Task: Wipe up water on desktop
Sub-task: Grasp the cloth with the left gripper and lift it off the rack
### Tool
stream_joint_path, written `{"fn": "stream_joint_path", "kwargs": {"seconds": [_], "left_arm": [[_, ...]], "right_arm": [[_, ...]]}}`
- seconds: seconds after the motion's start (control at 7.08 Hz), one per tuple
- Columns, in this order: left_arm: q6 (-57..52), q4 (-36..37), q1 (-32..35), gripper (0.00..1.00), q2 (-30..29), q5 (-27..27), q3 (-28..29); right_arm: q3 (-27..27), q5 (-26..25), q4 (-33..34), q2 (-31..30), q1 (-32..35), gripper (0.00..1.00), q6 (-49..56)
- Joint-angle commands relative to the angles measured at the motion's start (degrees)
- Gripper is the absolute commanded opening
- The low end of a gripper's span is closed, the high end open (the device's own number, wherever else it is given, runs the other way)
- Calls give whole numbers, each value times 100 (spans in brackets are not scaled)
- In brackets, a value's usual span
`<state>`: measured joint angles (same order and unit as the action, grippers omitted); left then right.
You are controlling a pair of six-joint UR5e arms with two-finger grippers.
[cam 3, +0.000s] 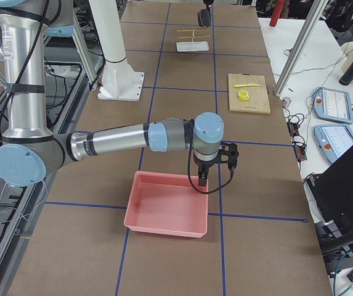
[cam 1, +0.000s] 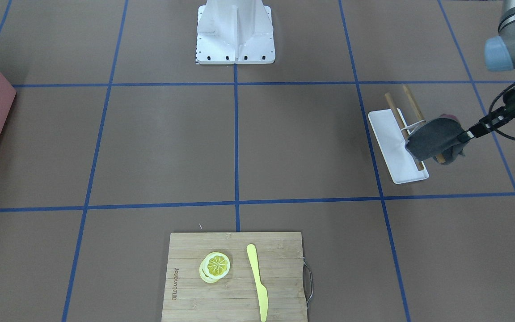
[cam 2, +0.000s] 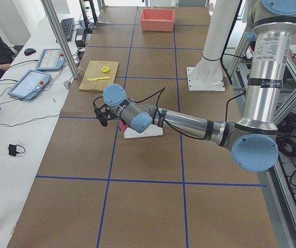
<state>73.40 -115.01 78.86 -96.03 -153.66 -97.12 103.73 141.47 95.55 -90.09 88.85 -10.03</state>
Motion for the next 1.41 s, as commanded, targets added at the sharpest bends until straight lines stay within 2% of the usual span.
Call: {"fn": "stream_joint_path", "kwargs": {"seconds": [0.0,0.14,0.42,0.71,0.85,0.99,1.13,1.27], "left_arm": [[1298,644,156,0,-754,-147,-149],[2257,646,78,0,-1160,-112,-149],[3535,637,-596,0,-1741,570,-167],[4511,637,-1290,0,-2251,1212,-184],[5004,629,-1712,0,-2488,1616,-184],[5391,637,-2151,0,-2665,2003,-184],[5726,637,-2486,0,-2832,2381,-193],[6077,637,-2715,0,-2973,2524,-211]], "right_arm": [[426,282,-80,255,-322,100,-34],[760,302,-176,273,-681,100,-25],[703,241,-1339,499,-1262,100,-69],[701,-162,-1889,1131,-1834,100,-340],[745,-303,-2012,1439,-2071,100,-733],[754,-435,-2405,1590,-2335,100,-1068],[754,-819,-2975,1704,-2746,100,-1480],[798,-1293,-3581,1723,-3299,100,-2154]]}}
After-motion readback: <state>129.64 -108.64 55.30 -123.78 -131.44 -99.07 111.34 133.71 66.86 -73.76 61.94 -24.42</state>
